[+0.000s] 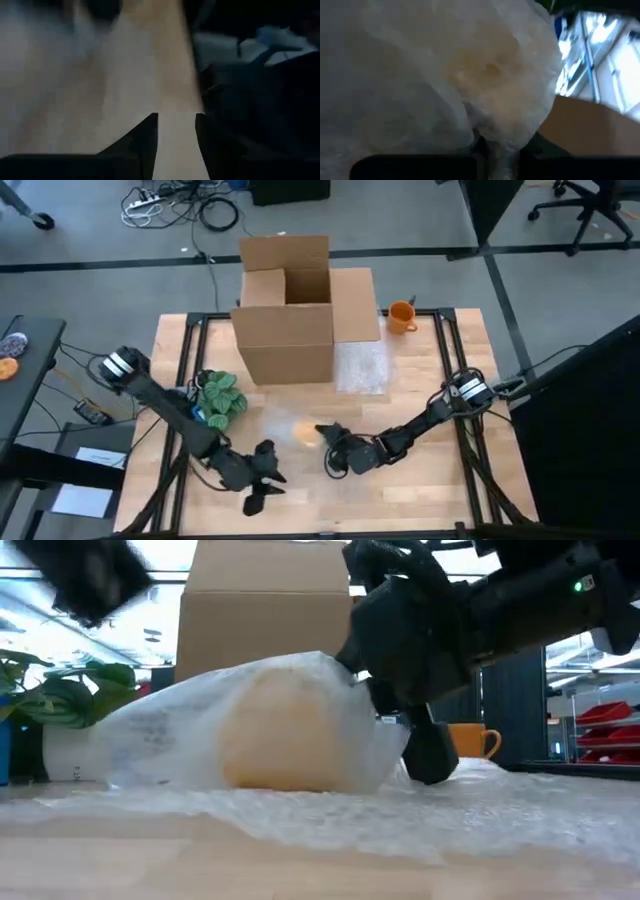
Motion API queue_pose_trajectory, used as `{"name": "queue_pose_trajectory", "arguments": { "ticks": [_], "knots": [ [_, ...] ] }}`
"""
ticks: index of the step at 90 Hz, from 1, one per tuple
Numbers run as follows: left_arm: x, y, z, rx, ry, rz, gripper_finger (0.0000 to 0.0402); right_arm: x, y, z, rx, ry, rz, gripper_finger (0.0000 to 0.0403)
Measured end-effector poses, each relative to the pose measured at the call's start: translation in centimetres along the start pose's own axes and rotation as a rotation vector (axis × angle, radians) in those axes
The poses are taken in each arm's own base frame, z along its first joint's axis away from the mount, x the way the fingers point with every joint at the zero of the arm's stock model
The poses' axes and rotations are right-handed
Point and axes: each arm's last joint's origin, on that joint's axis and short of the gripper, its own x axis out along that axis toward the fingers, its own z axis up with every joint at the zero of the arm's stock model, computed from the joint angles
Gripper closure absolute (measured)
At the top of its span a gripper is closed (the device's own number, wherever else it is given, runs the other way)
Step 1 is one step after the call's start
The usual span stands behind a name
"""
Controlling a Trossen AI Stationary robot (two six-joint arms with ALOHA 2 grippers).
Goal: Wrap mug
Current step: Wrap the yellow mug with the bubble wrap
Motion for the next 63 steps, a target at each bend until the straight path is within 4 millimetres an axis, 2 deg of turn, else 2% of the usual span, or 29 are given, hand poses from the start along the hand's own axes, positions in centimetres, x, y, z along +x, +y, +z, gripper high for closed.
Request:
{"name": "queue_pose_trajectory", "arguments": {
  "ticks": [5,14,26,40,54,63],
  "knots": [
    [-0.6,0.1,1.1,0.083,-0.109,0.109,0.0285,-0.1,-0.2,0.2,-0.045,-0.017,-0.011,0.0390],
    [-0.2,1.4,1.7,0.192,-0.187,0.347,0.0285,-0.1,-0.4,0.5,-0.114,-0.059,-0.019,0.0390],
    [1.1,4.4,2.5,0.157,-0.183,0.493,0.0285,-0.1,-0.4,0.7,-0.136,-0.114,-0.014,0.0385],
    [3.4,6.9,1.2,0.107,-0.027,0.467,0.0285,-0.2,-0.4,0.8,-0.135,-0.128,-0.013,0.0356],
    [5.2,7.4,-0.9,0.056,0.116,0.409,0.0285,-0.9,-0.4,1.3,-0.090,-0.137,-0.040,0.0313],
    [5.8,7.3,-1.7,0.027,0.137,0.402,0.0285,-1.8,-0.4,1.9,-0.052,-0.154,-0.054,0.0285]
  ]
}}
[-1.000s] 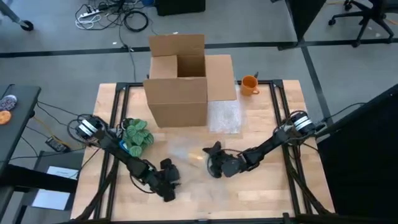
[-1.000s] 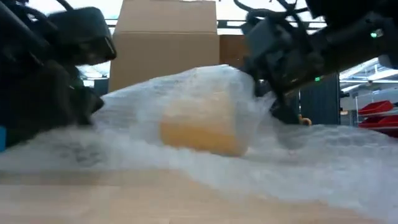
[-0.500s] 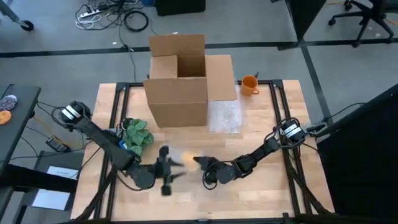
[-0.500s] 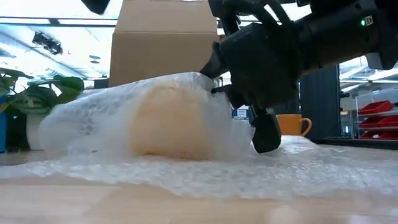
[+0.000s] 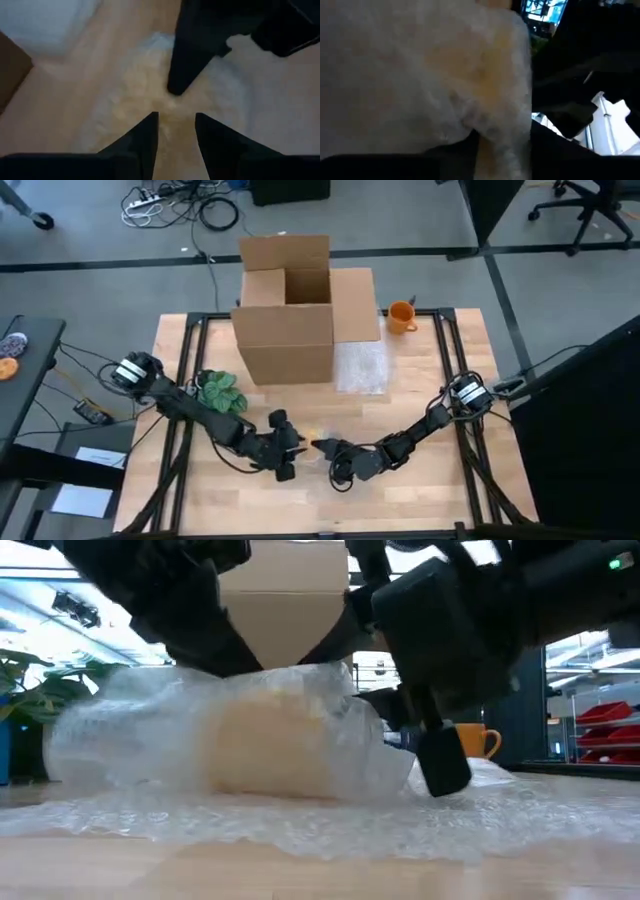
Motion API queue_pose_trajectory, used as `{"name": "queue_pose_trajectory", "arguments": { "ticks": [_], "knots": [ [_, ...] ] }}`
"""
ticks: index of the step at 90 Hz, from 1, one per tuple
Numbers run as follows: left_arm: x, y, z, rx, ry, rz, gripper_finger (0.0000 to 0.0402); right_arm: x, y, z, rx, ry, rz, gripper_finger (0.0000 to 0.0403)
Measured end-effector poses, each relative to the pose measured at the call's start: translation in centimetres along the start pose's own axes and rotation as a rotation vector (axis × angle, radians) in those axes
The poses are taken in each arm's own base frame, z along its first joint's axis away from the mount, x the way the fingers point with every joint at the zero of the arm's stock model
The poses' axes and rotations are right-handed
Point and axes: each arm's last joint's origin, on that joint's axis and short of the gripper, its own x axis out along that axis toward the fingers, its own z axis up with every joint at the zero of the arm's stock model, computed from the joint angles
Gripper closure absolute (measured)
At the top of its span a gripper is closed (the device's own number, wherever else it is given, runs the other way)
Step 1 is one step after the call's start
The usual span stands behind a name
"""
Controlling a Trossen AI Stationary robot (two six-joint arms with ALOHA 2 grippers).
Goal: Wrap mug
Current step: Wrap the yellow mug with the bubble wrap
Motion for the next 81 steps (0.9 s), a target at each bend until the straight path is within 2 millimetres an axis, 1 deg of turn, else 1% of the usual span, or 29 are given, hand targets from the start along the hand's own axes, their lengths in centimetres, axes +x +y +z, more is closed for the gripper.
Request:
{"name": "queue_pose_trajectory", "arguments": {
  "ticks": [23,36,44,56,67,74,81],
  "knots": [
    [0.8,-1.2,-1.6,-0.013,0.043,-0.004,0.0285,-2.6,0.0,2.3,0.217,-0.077,-0.012,0.0232],
    [0.9,-1.4,-2.5,-0.015,0.084,-0.005,0.0285,-4.2,-0.8,3.1,0.386,-0.130,-0.016,0.0219],
    [0.8,-1.4,-2.5,-0.038,0.080,-0.007,0.0285,-4.7,-1.4,3.1,0.452,-0.132,-0.018,0.0215],
    [0.8,-1.5,-2.5,-0.039,0.077,-0.004,0.0285,-5.0,-2.1,2.9,0.467,-0.115,-0.031,0.0216],
    [0.8,-1.5,-2.5,-0.056,0.072,-0.001,0.0285,-5.5,-3.6,2.2,0.500,-0.073,-0.052,0.0216],
    [1.0,-1.5,-2.6,-0.059,0.072,0.005,0.0285,-5.9,-4.5,1.1,0.577,-0.059,-0.036,0.0216],
    [1.2,-1.5,-2.8,-0.057,0.075,0.009,0.0285,-6.3,-5.3,-0.6,0.700,-0.056,0.026,0.0216]
  ]
}}
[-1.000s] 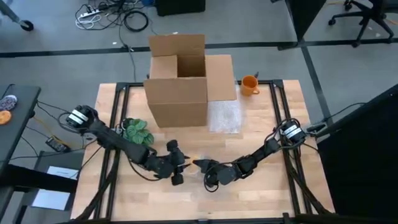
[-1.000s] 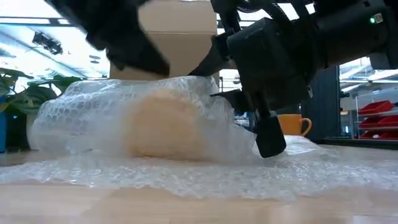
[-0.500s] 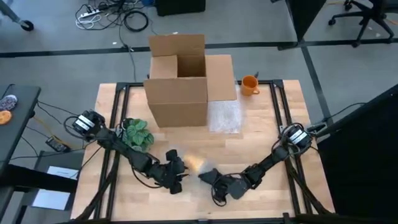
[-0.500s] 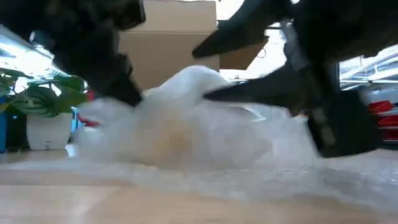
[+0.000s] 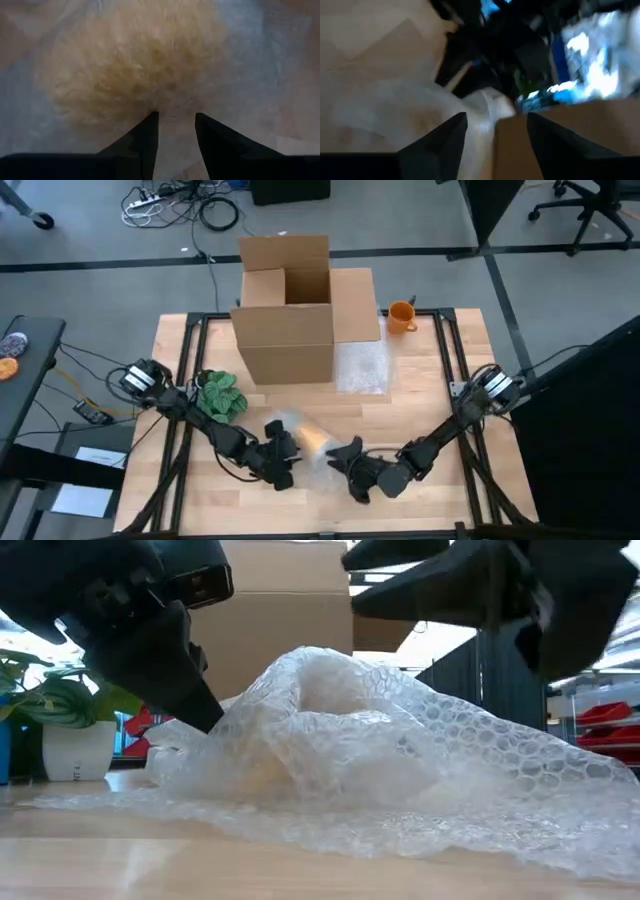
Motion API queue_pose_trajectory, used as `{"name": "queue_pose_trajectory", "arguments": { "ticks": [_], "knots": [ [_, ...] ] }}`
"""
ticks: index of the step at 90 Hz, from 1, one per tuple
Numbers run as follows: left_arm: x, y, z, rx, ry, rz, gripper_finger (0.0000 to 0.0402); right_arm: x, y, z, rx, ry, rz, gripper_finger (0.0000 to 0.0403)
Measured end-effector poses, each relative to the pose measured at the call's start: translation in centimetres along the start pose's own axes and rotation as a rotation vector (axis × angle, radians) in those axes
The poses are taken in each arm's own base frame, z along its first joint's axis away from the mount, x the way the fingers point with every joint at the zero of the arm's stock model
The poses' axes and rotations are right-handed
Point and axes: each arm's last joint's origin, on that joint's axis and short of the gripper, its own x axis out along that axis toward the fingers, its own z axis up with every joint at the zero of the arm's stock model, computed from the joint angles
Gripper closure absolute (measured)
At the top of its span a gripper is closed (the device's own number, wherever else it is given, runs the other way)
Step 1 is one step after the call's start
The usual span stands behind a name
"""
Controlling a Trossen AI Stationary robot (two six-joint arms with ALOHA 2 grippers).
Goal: Wrap mug
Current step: Wrap the yellow mug with the bubble wrap
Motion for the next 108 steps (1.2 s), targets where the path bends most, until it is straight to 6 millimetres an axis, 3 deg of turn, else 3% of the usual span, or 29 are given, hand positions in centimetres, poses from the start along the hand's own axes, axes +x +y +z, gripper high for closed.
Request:
{"name": "queue_pose_trajectory", "arguments": {
  "ticks": [24,35,43,62,87,108],
  "knots": [
    [2.0,-0.6,-1.0,-0.009,-0.013,-0.002,0.0285,-1.3,-5.4,-5.0,0.409,0.230,0.271,0.0217],
    [2.8,-0.9,-1.4,-0.012,-0.021,-0.009,0.0285,-0.8,-4.6,-7.8,0.507,0.347,0.359,0.0217],
    [3.0,-0.9,-1.6,-0.011,-0.019,-0.010,0.0285,0.1,-3.3,-8.9,0.552,0.338,0.404,0.0217],
    [3.2,-0.9,-1.6,-0.010,-0.015,-0.020,0.0285,2.9,-2.3,-7.9,0.713,0.122,0.481,0.0217],
    [3.3,-0.9,-1.7,-0.008,0.001,-0.037,0.0285,6.2,-1.7,-6.9,0.730,0.099,0.351,0.0217],
    [3.3,-0.8,-1.7,0.012,-0.015,-0.014,0.0285,7.5,-1.2,-6.4,0.708,0.119,0.241,0.0217]
  ]
}}
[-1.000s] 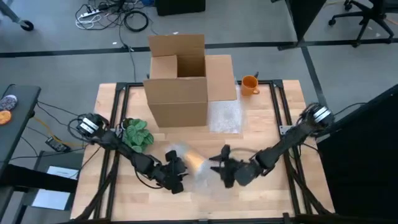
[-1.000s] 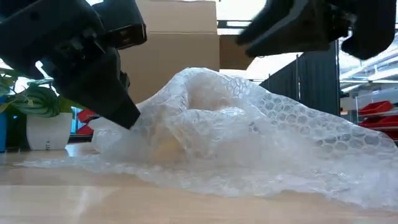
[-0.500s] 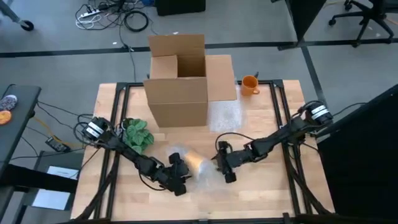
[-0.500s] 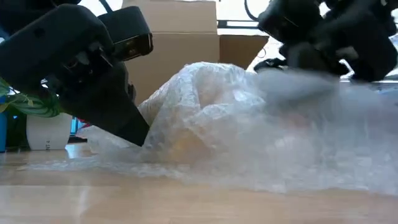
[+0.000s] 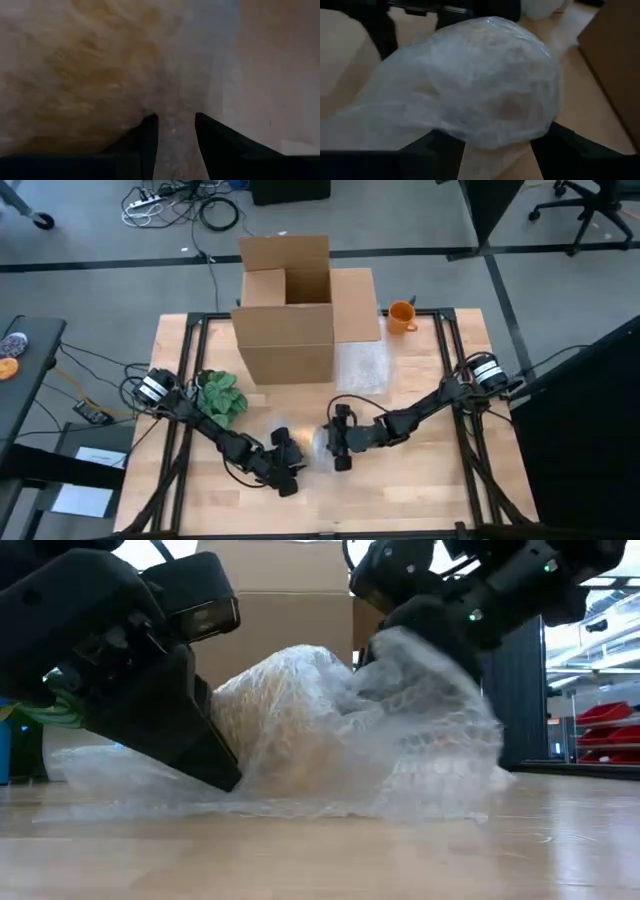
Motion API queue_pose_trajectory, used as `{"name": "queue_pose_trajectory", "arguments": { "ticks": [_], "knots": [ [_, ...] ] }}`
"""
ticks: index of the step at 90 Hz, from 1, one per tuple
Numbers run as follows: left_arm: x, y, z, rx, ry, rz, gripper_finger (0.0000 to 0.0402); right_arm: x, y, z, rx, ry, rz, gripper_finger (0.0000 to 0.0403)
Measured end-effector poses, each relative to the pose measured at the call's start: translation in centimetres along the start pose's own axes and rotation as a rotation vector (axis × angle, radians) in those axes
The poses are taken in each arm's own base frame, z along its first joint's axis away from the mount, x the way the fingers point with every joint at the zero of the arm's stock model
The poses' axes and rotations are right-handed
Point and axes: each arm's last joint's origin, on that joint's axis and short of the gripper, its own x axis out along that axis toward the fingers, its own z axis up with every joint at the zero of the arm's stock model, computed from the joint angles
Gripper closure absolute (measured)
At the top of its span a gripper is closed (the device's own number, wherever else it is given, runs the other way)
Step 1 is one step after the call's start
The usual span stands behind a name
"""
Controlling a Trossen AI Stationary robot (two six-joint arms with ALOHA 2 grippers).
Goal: Wrap mug
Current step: Wrap the yellow mug with the bubble wrap
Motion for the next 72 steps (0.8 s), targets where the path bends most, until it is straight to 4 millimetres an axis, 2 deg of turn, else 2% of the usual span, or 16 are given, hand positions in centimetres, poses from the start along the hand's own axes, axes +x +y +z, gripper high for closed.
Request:
{"name": "queue_pose_trajectory", "arguments": {
  "ticks": [11,23,38,53,72],
  "knots": [
    [0.0,0.0,0.0,0.017,-0.014,0.009,0.0285,-0.1,0.3,0.5,-0.014,-0.029,0.003,0.0217],
    [0.1,0.0,0.3,0.025,-0.042,0.003,0.0285,-0.4,1.0,1.3,-0.110,-0.063,0.013,0.0217],
    [0.4,0.3,0.5,0.038,-0.041,0.002,0.0285,-0.4,1.2,3.4,-0.116,-0.060,-0.010,0.0220],
    [0.6,0.4,0.7,0.075,-0.041,-0.028,0.0285,-0.4,1.1,5.7,-0.071,0.073,0.039,0.0225],
    [0.7,0.4,1.6,0.105,-0.092,-0.067,0.0285,-0.3,-0.8,7.9,0.026,0.228,0.044,0.0229]
  ]
}}
